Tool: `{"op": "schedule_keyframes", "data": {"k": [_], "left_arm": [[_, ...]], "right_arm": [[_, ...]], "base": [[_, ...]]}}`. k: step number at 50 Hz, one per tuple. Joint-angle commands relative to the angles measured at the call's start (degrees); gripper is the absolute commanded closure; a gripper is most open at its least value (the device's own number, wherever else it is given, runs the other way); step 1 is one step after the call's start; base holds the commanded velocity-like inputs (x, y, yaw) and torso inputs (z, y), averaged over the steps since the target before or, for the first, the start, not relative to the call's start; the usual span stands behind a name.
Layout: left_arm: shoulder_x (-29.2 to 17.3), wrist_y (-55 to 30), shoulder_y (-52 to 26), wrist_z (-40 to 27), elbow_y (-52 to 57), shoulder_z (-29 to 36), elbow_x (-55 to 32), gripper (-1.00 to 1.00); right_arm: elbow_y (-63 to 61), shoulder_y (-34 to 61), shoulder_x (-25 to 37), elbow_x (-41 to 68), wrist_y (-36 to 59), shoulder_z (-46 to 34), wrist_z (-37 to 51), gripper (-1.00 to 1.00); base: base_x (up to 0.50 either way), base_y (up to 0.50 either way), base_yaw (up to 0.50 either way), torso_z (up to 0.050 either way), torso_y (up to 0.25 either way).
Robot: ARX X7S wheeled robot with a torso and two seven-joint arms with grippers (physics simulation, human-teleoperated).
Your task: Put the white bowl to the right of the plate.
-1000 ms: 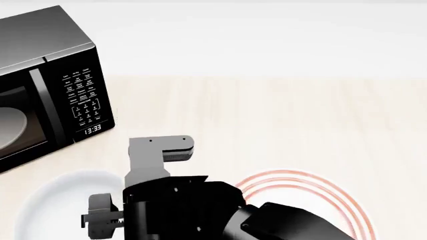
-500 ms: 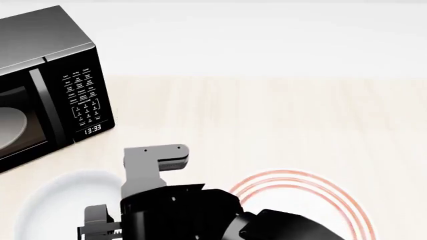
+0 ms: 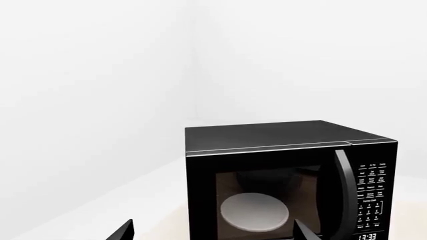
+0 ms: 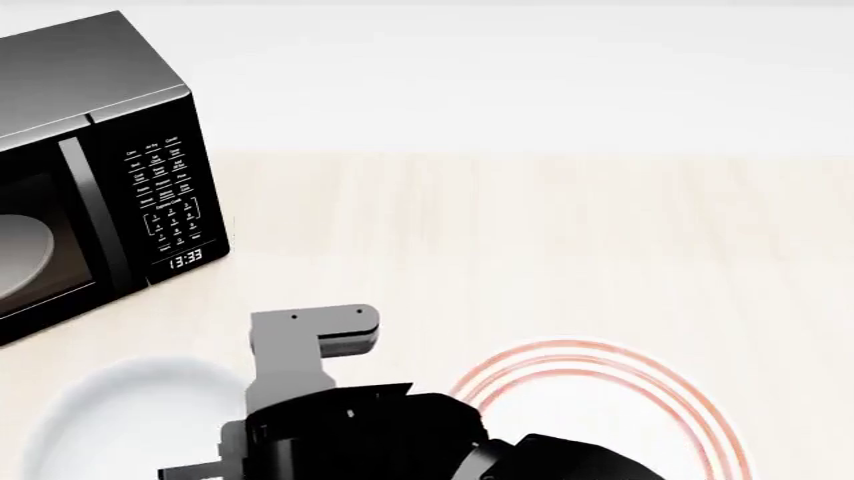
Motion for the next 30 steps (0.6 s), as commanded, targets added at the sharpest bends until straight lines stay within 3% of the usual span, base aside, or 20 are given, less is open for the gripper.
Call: {"op": "schedule_keyframes", "data": {"k": [1,16,22,30], "left_arm": [[-0.2,0.1,0.1,-0.3,0.1,0.3,-0.1,-1.0],[-0.6,0.0,-0.3,-0.7,-0.3,0.9,-0.1,-1.0],[-0.7,0.0,-0.4,-0.8,-0.5,0.9,-0.2,-1.0],[-0.9,-0.1,-0.6,-1.1,-0.8,1.2,-0.2,-1.0]], "right_arm": [[-0.2,-0.5,-0.1,0.8,0.1,-0.4,-0.5,1.0],[-4.1,3.9,0.2,3.9,-2.1,1.2,6.0,1.0],[-15.8,6.9,6.0,7.6,-5.0,5.7,16.4,1.0],[-22.3,10.5,10.6,10.1,-5.6,8.9,21.4,1.0]], "base": [[0.0,0.0,0.0,0.0,0.0],[0.0,0.0,0.0,0.0,0.0],[0.0,0.0,0.0,0.0,0.0],[0.0,0.0,0.0,0.0,0.0]]}}
